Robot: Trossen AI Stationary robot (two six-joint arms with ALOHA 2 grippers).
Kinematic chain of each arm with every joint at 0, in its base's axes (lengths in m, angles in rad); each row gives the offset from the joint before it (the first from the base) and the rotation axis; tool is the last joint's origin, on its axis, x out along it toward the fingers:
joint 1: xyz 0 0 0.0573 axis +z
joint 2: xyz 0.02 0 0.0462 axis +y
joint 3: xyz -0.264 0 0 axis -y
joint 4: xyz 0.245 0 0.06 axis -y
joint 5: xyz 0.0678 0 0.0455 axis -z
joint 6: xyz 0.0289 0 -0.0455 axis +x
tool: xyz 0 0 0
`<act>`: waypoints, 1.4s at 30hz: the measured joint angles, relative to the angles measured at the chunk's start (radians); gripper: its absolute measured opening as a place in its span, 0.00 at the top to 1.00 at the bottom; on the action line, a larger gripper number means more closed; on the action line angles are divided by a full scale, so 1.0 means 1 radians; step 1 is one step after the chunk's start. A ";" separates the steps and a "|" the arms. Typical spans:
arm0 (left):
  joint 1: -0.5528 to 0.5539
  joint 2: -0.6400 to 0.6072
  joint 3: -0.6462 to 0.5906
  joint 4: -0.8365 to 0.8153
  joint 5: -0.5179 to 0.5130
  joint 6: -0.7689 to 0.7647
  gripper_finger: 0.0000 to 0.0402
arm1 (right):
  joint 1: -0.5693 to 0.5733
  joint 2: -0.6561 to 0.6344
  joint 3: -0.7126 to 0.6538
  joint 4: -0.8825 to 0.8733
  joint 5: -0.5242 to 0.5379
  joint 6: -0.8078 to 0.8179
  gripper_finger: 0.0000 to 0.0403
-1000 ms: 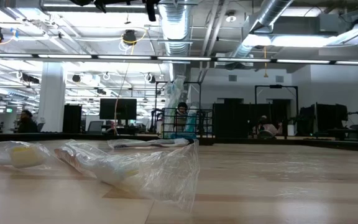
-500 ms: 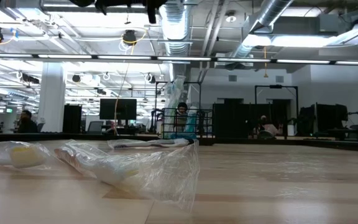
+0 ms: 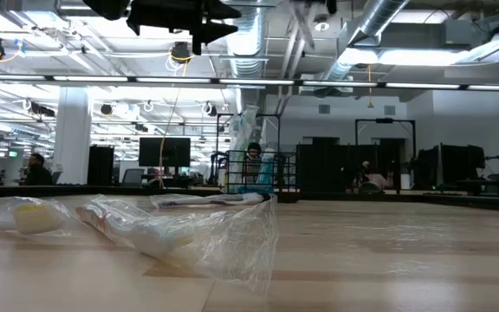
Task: Pick & Place toothbrushing station
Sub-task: Put the top purple toothbrush into the black wire organizer
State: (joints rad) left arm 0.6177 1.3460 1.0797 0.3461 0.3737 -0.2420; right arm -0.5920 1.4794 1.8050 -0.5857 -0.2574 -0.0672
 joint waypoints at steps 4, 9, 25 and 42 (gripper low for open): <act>0.017 0.000 0.000 0.000 0.000 -0.004 0.57 | -0.015 0.012 -0.138 0.125 0.019 0.021 1.00; 0.018 -0.007 0.000 -0.015 0.000 -0.024 0.59 | -0.038 0.006 -0.442 0.533 0.023 0.163 1.00; 0.030 -0.046 0.001 -0.024 0.001 -0.031 0.61 | -0.139 0.007 -0.836 1.016 0.072 0.253 1.00; 0.030 -0.046 0.001 -0.024 0.001 -0.054 0.62 | -0.135 0.117 -0.879 1.191 0.102 0.290 1.00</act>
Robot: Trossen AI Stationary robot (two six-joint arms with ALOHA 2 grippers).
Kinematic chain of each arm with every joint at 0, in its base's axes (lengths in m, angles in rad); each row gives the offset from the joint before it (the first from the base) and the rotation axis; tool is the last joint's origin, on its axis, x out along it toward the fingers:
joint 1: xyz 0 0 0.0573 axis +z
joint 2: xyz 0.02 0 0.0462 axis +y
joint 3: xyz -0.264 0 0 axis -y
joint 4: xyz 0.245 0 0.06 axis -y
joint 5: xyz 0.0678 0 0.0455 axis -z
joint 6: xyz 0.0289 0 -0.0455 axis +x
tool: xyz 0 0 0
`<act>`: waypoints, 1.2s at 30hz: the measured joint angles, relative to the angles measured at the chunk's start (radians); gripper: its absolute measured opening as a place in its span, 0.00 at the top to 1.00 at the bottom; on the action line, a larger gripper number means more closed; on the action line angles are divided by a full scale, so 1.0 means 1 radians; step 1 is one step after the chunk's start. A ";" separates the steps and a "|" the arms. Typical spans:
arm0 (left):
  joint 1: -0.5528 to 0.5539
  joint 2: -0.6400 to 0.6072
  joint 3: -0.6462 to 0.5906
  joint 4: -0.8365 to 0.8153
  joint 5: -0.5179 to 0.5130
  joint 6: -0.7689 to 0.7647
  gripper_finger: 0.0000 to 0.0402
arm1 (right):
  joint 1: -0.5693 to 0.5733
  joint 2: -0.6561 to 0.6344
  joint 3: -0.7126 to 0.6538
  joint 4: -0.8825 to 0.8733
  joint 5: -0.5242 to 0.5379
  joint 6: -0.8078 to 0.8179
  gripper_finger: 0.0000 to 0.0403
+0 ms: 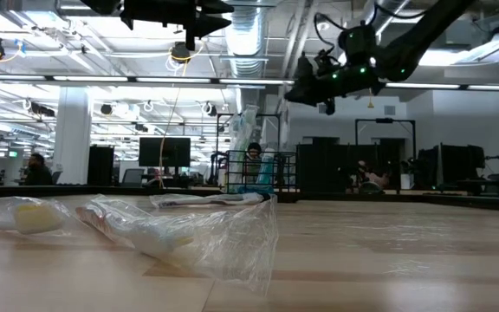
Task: Pick & Place toothbrushing station
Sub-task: Put the top purple toothbrush into the black wire organizer
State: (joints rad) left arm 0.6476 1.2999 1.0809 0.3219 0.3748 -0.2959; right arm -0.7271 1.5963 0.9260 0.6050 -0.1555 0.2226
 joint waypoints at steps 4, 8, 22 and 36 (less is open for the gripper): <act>0.000 0.000 0.000 -0.001 0.000 0.000 0.63 | 0.001 0.060 0.039 0.037 0.000 0.023 1.00; 0.000 0.000 0.000 0.000 0.000 0.000 0.63 | 0.000 0.099 0.094 0.028 0.000 0.018 1.00; 0.000 0.000 0.000 -0.001 0.000 0.001 0.63 | 0.018 0.099 0.134 -0.067 0.002 -0.039 1.00; 0.000 0.000 0.000 -0.001 0.000 0.003 0.63 | 0.067 0.085 0.133 -0.131 0.141 -0.155 1.00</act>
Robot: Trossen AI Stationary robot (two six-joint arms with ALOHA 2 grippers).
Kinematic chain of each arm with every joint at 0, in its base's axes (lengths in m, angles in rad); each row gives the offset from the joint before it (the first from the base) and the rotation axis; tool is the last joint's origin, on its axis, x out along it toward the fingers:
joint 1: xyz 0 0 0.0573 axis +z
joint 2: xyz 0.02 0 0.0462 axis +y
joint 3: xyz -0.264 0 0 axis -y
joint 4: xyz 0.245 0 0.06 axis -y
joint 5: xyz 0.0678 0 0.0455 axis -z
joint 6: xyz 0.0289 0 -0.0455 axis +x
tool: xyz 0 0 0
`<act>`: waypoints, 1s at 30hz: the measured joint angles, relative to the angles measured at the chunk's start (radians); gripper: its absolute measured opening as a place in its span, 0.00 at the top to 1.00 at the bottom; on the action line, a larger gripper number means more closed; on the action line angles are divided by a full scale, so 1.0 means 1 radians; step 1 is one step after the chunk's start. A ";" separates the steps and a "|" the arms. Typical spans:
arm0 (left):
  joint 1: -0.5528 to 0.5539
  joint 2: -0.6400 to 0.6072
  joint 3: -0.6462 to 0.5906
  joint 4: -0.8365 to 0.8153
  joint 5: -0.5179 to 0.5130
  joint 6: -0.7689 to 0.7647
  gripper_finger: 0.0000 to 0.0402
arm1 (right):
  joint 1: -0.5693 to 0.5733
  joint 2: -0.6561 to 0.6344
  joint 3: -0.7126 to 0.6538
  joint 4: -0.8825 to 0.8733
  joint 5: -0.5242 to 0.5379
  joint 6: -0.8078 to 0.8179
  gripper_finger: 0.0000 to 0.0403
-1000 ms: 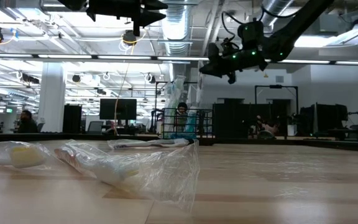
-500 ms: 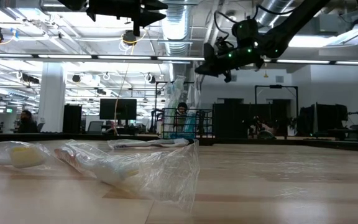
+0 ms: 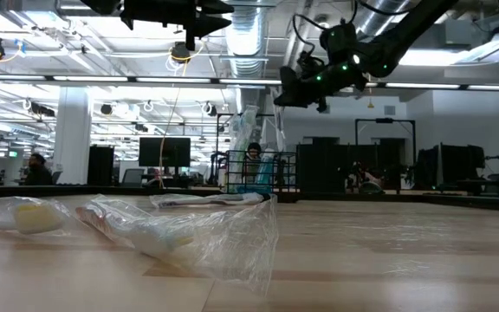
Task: Pick & Place toothbrushing station
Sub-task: Put the top purple toothbrush into the black wire organizer
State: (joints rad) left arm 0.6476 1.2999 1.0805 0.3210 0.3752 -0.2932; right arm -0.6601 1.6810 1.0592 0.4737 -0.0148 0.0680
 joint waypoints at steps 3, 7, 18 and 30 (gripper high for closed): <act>0.000 0.000 0.000 0.000 0.000 0.000 0.63 | 0.022 -0.001 0.000 0.003 0.057 -0.037 1.00; 0.000 0.000 0.000 0.000 0.000 0.005 0.63 | 0.030 0.000 0.000 0.012 0.091 -0.053 1.00; 0.000 0.000 0.000 0.000 0.000 0.027 0.63 | 0.109 0.010 0.000 0.045 0.250 -0.079 1.00; 0.000 0.000 0.000 0.000 0.000 0.027 0.63 | 0.163 0.010 0.000 0.036 0.407 -0.068 1.00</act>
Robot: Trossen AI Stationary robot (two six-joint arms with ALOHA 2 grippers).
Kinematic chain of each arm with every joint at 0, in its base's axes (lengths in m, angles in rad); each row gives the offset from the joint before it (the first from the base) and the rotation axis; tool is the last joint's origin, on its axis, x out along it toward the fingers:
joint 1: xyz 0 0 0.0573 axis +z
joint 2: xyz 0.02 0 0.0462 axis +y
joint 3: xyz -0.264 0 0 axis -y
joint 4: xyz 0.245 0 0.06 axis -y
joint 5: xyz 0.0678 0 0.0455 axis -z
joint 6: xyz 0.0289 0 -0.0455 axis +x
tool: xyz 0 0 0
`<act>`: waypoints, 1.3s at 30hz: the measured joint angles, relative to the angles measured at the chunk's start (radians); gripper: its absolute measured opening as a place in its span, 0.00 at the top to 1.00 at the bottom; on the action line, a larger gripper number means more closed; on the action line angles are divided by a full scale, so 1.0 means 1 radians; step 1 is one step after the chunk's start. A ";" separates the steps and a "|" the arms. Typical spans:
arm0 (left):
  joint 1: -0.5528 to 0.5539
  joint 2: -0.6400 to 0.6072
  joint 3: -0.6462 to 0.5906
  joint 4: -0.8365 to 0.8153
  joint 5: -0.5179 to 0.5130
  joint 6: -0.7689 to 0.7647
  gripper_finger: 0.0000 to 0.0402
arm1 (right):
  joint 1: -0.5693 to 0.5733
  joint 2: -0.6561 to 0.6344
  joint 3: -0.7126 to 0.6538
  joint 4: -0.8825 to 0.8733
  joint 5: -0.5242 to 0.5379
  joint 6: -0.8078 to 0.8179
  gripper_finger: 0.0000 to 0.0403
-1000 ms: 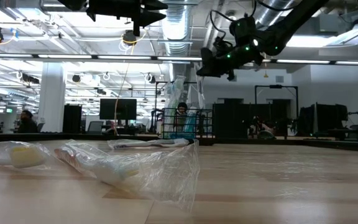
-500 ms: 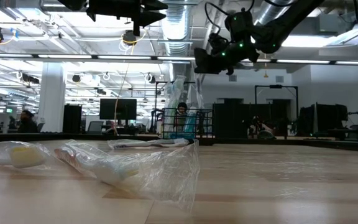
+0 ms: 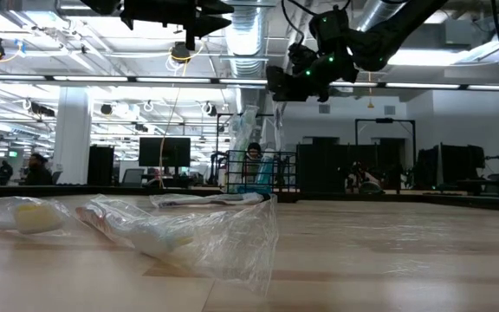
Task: Pick & Place toothbrushing station
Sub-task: Put the top purple toothbrush into the black wire organizer
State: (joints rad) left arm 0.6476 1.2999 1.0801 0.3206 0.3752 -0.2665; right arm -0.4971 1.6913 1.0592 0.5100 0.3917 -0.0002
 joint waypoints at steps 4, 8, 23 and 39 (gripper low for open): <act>0.000 0.000 0.000 0.000 0.000 0.000 0.63 | 0.008 0.000 0.000 0.014 0.010 0.001 1.00; 0.000 0.000 0.000 0.000 0.000 0.000 0.63 | 0.024 0.025 -0.049 0.085 0.030 0.043 1.00; 0.000 0.000 0.000 0.000 0.000 0.031 0.63 | 0.038 0.027 -0.234 0.233 0.104 0.122 1.00; 0.000 0.000 0.000 0.000 0.000 0.047 0.63 | 0.038 0.032 -0.329 0.532 0.156 -0.007 1.00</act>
State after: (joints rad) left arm 0.6476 1.2999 1.0801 0.3209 0.3754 -0.2196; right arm -0.4595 1.7229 0.7306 1.0416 0.5474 -0.0068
